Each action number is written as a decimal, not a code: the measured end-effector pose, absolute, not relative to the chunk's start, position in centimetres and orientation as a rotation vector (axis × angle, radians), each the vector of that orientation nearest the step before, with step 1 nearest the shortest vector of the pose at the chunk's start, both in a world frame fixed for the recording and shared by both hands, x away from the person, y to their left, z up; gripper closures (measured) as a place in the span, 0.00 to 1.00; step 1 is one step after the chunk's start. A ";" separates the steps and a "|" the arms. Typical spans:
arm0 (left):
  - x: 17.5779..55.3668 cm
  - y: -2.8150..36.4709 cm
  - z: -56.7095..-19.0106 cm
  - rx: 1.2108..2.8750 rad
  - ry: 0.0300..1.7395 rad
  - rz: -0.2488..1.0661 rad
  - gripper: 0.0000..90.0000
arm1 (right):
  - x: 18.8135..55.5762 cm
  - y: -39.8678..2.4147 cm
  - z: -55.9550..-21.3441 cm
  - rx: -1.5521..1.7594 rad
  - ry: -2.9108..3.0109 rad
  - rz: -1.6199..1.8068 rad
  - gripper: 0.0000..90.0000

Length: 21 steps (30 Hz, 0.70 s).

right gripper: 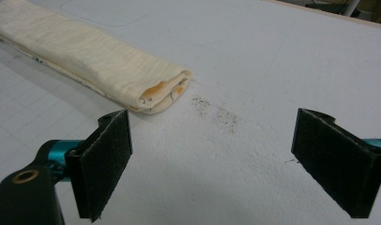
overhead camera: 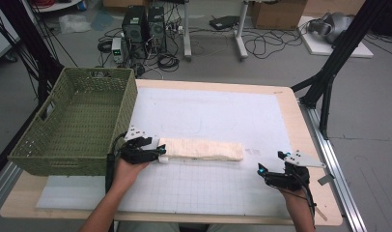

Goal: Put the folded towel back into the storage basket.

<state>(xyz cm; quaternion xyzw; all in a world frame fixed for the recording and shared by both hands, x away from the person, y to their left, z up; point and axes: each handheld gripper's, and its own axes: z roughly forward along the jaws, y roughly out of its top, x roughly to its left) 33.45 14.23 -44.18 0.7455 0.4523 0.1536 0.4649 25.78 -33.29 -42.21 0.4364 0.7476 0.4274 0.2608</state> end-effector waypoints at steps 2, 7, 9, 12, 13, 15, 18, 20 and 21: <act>33.6 14.1 -44.4 1.851 1.132 0.378 0.40 | 25.8 -33.2 -42.2 1.175 2.027 1.157 0.13; 33.9 14.0 -44.9 1.875 1.151 0.373 0.42 | 25.8 -33.2 -42.3 1.180 2.030 1.163 0.13; 33.9 13.9 -45.0 1.890 1.151 0.378 0.43 | 25.9 -33.2 -42.3 1.177 2.032 1.161 0.13; 33.8 13.5 -45.1 1.923 1.126 0.385 0.46 | 25.9 -33.1 -42.4 1.178 2.037 1.161 0.13; 33.8 13.4 -45.1 1.934 1.121 0.392 0.47 | 26.0 -33.1 -42.4 1.176 2.037 1.161 0.13; 33.8 13.2 -45.1 1.950 1.108 0.404 0.49 | 26.0 -33.0 -42.4 1.173 2.037 1.161 0.13; 33.7 13.0 -45.2 1.954 1.091 0.404 0.55 | 26.0 -32.9 -42.4 1.172 2.043 1.162 0.13; 33.6 12.9 -45.2 1.968 1.070 0.407 0.61 | 26.0 -32.7 -42.4 1.180 2.041 1.167 0.13; 33.6 12.9 -45.2 1.970 1.062 0.402 0.64 | 26.0 -32.7 -42.4 1.182 2.041 1.170 0.13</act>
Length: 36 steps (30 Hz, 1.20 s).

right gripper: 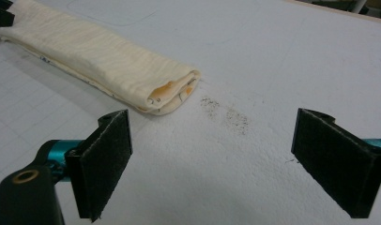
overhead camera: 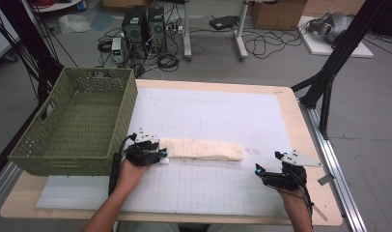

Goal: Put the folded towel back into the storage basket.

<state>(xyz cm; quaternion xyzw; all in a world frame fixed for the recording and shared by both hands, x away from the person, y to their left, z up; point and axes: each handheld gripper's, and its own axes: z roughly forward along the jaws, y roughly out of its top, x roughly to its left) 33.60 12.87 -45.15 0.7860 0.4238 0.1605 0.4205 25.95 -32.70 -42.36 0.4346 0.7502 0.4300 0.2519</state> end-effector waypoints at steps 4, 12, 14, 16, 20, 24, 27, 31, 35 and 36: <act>33.6 12.9 -45.2 1.966 1.050 0.373 0.77 | 26.1 -32.6 -42.4 1.170 2.052 1.174 0.13; 33.8 13.2 -45.3 1.945 1.055 0.335 0.89 | 26.8 -32.2 -42.8 1.194 2.091 1.202 0.13; 33.7 13.2 -45.2 1.942 1.057 0.334 0.89 | 26.9 -31.9 -42.7 1.195 2.099 1.205 0.13; 33.7 13.1 -45.2 1.945 1.057 0.336 0.89 | 27.1 -31.6 -42.7 1.192 2.110 1.216 0.13; 33.7 13.1 -45.3 1.940 1.057 0.335 0.89 | 27.4 -31.0 -42.7 1.183 2.133 1.213 0.13; 33.7 13.2 -45.3 1.941 1.058 0.333 0.89 | 28.0 -30.1 -42.7 1.169 2.146 1.223 0.13; 33.7 13.2 -45.2 1.941 1.059 0.333 0.89 | 28.7 -28.9 -42.6 1.141 2.173 1.216 0.13; 33.7 13.2 -45.3 1.939 1.059 0.332 0.89 | 30.2 -27.3 -42.6 1.127 2.198 1.205 0.13; 33.7 13.2 -45.3 1.941 1.058 0.332 0.89 | 31.5 -25.9 -42.8 1.149 2.197 1.191 0.13; 33.8 13.3 -45.3 1.938 1.058 0.331 0.89 | 31.7 -25.7 -42.9 1.155 2.199 1.194 0.14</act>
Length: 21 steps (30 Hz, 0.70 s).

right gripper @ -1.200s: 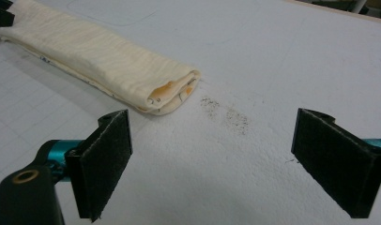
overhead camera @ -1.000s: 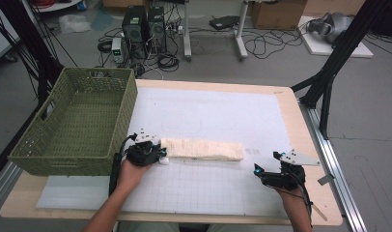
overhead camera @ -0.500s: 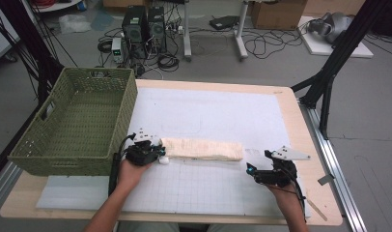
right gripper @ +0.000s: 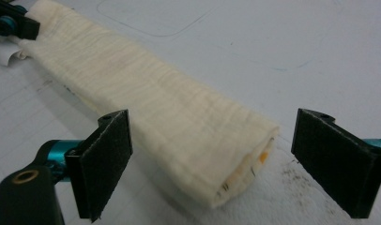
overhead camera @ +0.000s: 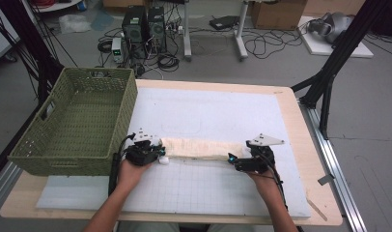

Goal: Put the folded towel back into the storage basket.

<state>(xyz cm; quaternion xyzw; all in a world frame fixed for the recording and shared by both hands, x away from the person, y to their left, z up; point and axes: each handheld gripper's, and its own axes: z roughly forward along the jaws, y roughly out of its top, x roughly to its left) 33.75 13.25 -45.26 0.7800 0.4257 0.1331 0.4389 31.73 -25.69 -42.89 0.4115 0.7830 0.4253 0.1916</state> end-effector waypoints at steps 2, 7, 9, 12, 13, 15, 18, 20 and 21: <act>33.7 13.2 -45.3 1.935 1.060 0.332 0.89 | 32.2 -25.3 -43.1 1.170 2.203 1.197 0.16; 33.7 13.2 -45.3 1.938 1.057 0.334 0.89 | 33.0 -24.9 -43.9 1.201 2.216 1.161 0.19; 33.7 13.2 -45.3 1.939 1.056 0.336 0.89 | 33.2 -25.0 -44.1 1.222 2.211 1.149 0.22; 33.7 13.2 -45.3 1.938 1.055 0.334 0.89 | 33.4 -25.6 -44.1 1.261 2.199 1.149 0.29; 33.7 13.3 -45.3 1.936 1.054 0.333 0.89 | 33.5 -25.7 -44.1 1.275 2.192 1.154 0.31; 33.7 13.3 -45.3 1.937 1.054 0.333 0.89 | 33.6 -26.0 -44.2 1.295 2.193 1.173 0.36; 33.7 13.3 -45.2 1.939 1.053 0.335 0.89 | 33.7 -25.7 -44.4 1.288 2.212 1.166 0.41; 33.7 13.2 -45.2 1.938 1.053 0.335 0.89 | 33.7 -25.4 -44.6 1.290 2.232 1.105 0.43; 33.7 13.2 -45.2 1.937 1.053 0.335 0.89 | 33.7 -25.4 -44.7 1.290 2.236 1.086 0.44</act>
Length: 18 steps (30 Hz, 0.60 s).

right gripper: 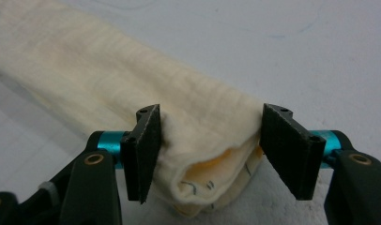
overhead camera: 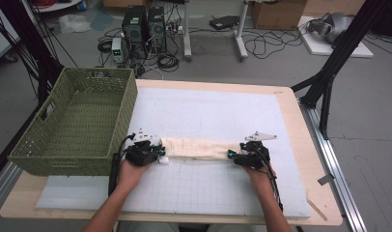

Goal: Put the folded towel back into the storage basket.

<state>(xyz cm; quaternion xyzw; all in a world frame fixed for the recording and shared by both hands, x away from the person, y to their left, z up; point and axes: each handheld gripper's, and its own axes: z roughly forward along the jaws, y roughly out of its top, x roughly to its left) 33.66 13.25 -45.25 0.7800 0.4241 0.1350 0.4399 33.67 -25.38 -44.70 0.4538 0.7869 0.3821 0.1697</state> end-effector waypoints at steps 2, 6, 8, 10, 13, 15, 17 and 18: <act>33.6 13.2 -45.2 1.937 1.053 0.337 0.89 | 33.5 -25.5 -44.7 1.308 2.224 1.080 0.44; 33.6 13.2 -45.3 1.934 1.053 0.337 0.89 | 33.3 -25.8 -44.7 1.337 2.219 1.058 0.44; 33.6 13.2 -45.3 1.934 1.053 0.336 0.89 | 33.2 -26.1 -44.8 1.358 2.220 1.060 0.44; 33.6 13.2 -45.3 1.933 1.053 0.336 0.89 | 33.1 -26.3 -44.8 1.373 2.206 1.073 0.44; 33.6 13.2 -45.3 1.932 1.051 0.335 0.89 | 33.0 -26.6 -44.7 1.394 2.192 1.065 0.47; 33.6 13.2 -45.3 1.935 1.048 0.334 0.89 | 33.0 -26.7 -44.8 1.402 2.195 1.083 0.53; 33.6 13.2 -45.2 1.938 1.046 0.334 0.89 | 33.0 -26.7 -44.8 1.388 2.203 1.077 0.61; 33.6 13.2 -45.2 1.939 1.045 0.335 0.89 | 33.0 -26.7 -44.8 1.386 2.209 1.086 0.63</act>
